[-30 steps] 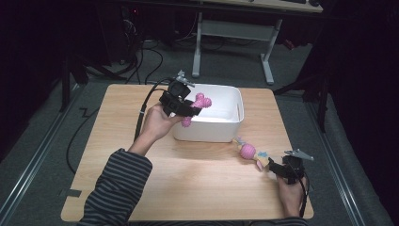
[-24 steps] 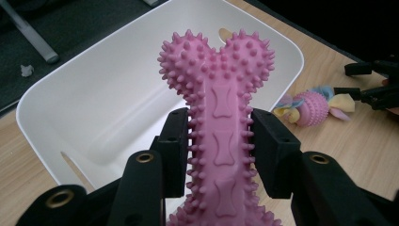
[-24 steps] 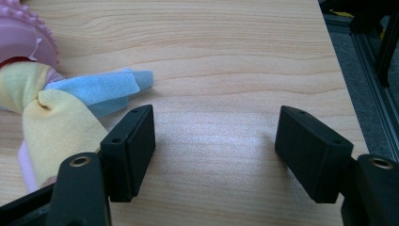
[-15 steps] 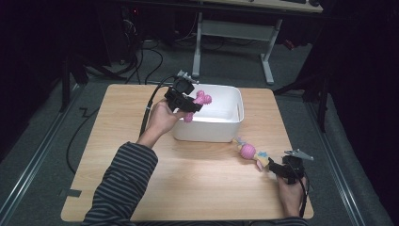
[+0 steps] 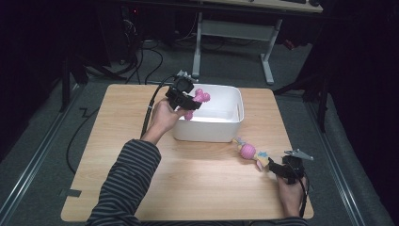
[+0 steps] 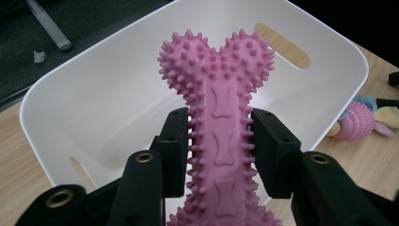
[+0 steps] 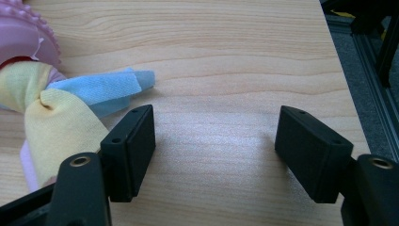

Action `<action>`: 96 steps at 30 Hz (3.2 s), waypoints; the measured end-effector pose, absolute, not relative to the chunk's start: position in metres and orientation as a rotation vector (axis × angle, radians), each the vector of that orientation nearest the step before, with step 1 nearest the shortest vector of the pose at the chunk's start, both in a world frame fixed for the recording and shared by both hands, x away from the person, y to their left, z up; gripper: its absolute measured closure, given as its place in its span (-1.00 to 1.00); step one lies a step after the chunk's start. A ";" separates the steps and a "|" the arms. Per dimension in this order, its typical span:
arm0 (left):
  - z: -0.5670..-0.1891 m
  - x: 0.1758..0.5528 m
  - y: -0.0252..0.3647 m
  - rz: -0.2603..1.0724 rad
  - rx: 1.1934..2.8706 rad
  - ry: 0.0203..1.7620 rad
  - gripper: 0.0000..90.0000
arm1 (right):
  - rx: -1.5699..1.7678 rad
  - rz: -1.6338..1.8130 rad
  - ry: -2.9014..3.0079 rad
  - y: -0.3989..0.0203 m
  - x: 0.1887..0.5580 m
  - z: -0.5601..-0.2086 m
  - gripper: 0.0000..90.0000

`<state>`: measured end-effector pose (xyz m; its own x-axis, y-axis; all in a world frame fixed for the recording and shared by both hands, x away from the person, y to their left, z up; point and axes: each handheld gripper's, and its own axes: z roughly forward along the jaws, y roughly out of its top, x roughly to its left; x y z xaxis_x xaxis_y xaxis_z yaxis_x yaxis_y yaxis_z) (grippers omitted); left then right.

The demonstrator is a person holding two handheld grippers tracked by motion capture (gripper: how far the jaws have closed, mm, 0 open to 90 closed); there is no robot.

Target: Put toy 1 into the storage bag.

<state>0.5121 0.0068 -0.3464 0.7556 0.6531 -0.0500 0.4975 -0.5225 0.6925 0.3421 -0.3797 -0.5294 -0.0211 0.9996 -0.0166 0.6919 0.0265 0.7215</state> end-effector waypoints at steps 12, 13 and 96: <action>-0.357 0.522 0.002 0.311 2.219 0.893 0.31 | 1.718 0.738 1.770 -0.380 0.342 -0.529 -0.34; -0.358 0.522 0.001 0.307 2.220 0.892 0.31 | 1.718 0.738 1.770 -0.380 0.342 -0.529 -0.34; -0.347 0.480 0.052 0.406 2.126 0.897 -0.22 | 1.716 0.738 1.778 -0.379 0.342 -0.529 -0.35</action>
<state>0.4804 0.0525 -0.3466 0.7002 0.7139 -0.0068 0.4654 -0.4493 0.7626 0.3423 -0.3791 -0.5293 -0.0284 0.9995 -0.0169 0.6940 0.0319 0.7193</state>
